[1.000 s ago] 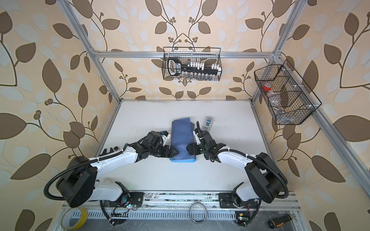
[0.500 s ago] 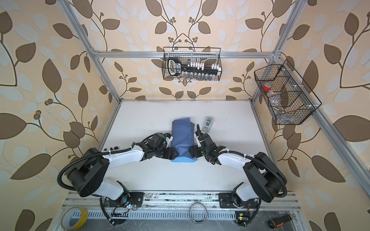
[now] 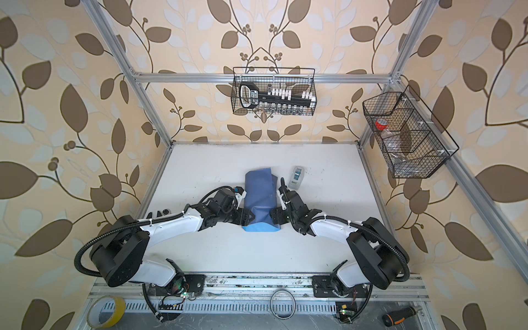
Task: Wrap a gift box in wrapping paper
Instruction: Fold the third fold of the wrapping paper on the gift box.
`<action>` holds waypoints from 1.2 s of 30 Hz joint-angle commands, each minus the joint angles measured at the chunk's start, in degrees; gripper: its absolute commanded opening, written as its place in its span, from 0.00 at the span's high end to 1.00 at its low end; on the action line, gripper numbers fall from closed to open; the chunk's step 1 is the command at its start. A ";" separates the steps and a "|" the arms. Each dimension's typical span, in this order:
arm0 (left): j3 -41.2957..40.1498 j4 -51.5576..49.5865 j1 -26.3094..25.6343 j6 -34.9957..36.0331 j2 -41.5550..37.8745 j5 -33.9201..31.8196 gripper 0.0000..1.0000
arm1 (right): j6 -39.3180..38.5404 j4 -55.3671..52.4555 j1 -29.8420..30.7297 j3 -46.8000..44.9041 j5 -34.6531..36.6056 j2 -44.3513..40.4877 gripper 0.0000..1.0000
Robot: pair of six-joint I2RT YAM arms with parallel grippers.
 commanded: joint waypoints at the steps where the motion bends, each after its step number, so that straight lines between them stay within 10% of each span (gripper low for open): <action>1: 0.63 0.28 0.03 2.15 1.77 -3.12 0.23 | -0.34 0.91 0.55 -1.01 1.19 0.49 0.17; 36: 1.57 0.69 -5.47 -7.64 4.96 -12.02 0.47 | 5.07 6.86 8.70 -4.84 16.62 2.22 0.57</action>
